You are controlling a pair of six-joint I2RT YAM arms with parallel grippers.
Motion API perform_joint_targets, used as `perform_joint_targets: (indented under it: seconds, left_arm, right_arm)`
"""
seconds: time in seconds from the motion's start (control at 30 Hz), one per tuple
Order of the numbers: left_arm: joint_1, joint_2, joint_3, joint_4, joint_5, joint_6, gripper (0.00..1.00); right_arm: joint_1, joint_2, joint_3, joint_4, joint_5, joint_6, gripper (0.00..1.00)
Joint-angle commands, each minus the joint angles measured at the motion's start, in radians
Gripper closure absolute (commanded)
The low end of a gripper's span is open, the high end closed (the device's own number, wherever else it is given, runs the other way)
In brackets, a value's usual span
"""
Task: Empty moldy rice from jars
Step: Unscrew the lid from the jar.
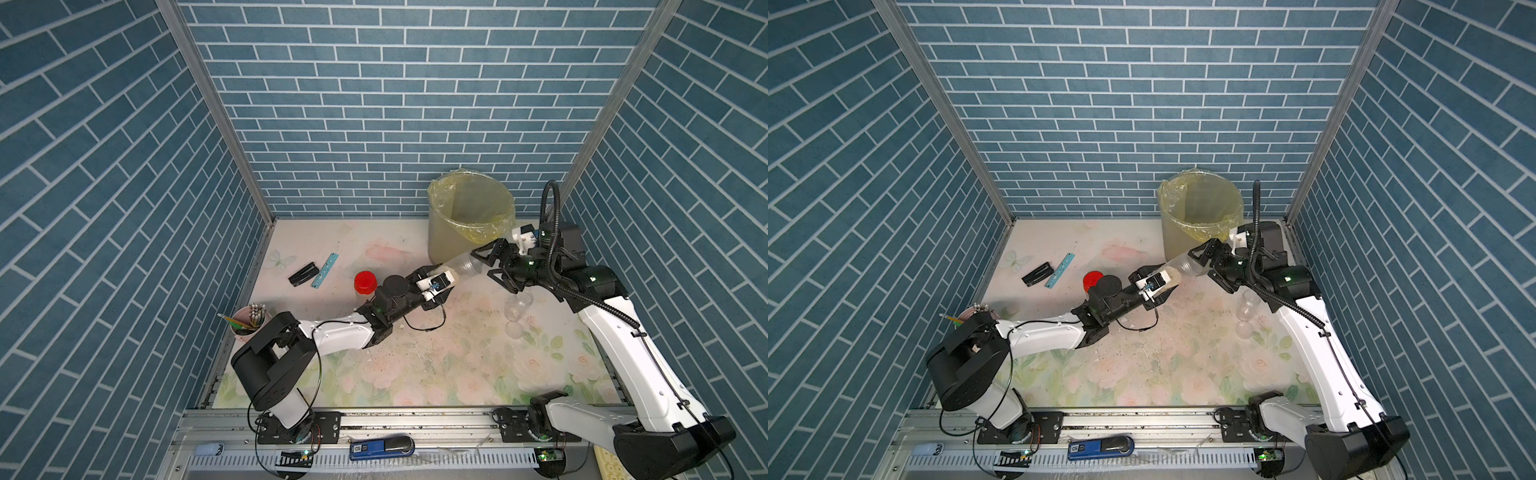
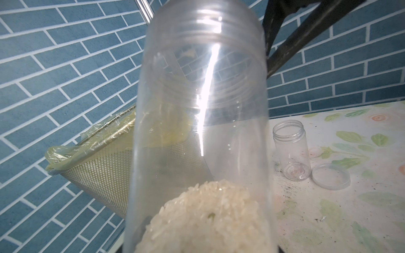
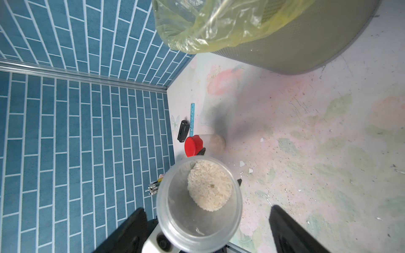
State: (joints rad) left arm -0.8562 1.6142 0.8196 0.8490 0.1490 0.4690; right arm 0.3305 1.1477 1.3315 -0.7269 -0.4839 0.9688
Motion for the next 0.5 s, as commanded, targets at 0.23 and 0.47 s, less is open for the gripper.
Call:
perform_joint_targets:
  seconds: [0.23, 0.47]
  left_arm:
    - [-0.004, -0.02, -0.007, 0.048, -0.003, 0.005, 0.79]
    - [-0.004, -0.024, -0.007, 0.046, 0.001, 0.004, 0.79]
  right_arm:
    - [0.016, 0.063, 0.082, -0.046, -0.023, -0.067, 0.09]
    - [0.023, 0.079, 0.089, -0.059, -0.024, -0.094, 0.08]
